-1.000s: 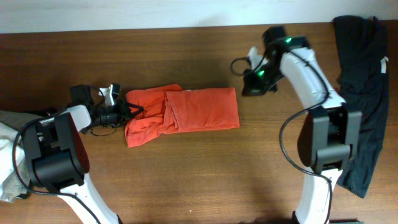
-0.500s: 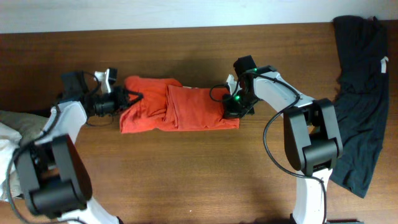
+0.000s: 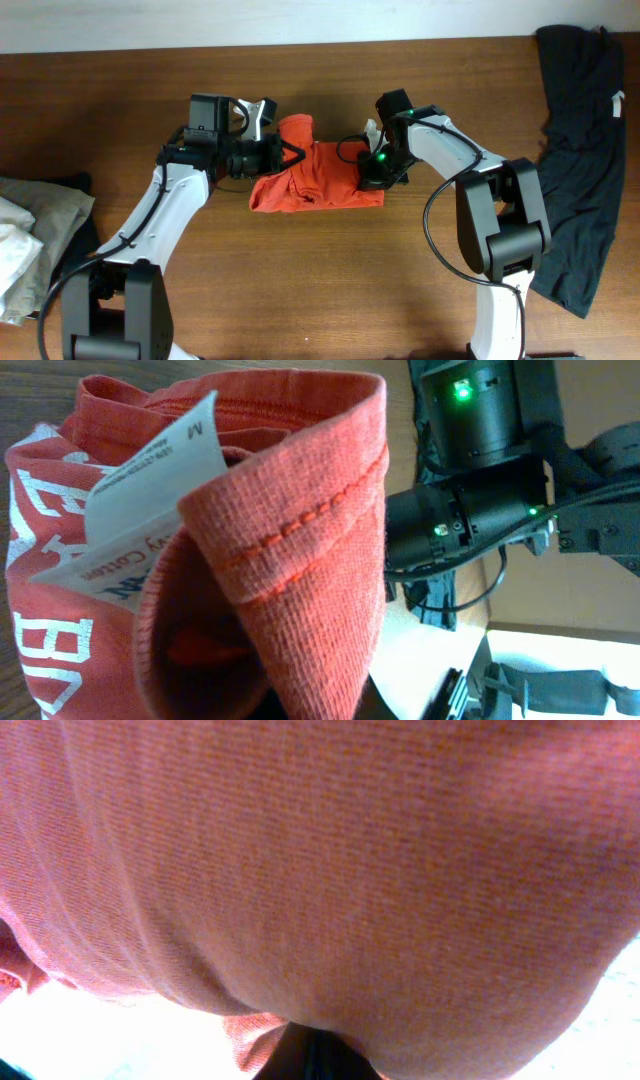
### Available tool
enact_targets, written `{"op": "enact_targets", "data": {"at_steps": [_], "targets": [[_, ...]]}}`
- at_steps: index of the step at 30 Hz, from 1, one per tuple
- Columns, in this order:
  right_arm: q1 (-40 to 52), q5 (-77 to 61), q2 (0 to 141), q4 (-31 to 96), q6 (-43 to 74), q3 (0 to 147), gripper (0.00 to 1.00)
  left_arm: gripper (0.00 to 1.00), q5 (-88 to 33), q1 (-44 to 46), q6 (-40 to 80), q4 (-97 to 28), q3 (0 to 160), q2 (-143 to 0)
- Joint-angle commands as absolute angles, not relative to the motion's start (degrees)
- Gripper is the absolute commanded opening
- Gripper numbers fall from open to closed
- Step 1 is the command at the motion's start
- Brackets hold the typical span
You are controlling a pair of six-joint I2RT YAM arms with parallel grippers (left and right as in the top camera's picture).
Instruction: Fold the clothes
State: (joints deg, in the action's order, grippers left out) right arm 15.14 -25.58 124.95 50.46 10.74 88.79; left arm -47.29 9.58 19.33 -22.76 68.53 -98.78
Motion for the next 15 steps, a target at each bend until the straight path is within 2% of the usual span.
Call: {"op": "enact_targets", "data": {"at_steps": [1,5,10,15], "targets": [[14.87,-26.28,126.3,50.78,11.2,89.32,0.04,0.01,-44.45,9.87,20.14,-22.81,69.58,-98.17],[14.87,-25.63,126.26,55.92,10.98,97.49,0.04,0.01,-43.44,9.87,20.14,-22.85,69.58,-99.35],[14.87,-17.37,126.26,65.91,10.85,115.11,0.04,0.01,-42.96,10.83,20.12,-22.79,69.58,-100.66],[12.8,-16.84,126.26,71.22,10.81,125.47,0.04,0.01,-38.06,15.03,20.14,-21.93,69.58,-101.14]]}}
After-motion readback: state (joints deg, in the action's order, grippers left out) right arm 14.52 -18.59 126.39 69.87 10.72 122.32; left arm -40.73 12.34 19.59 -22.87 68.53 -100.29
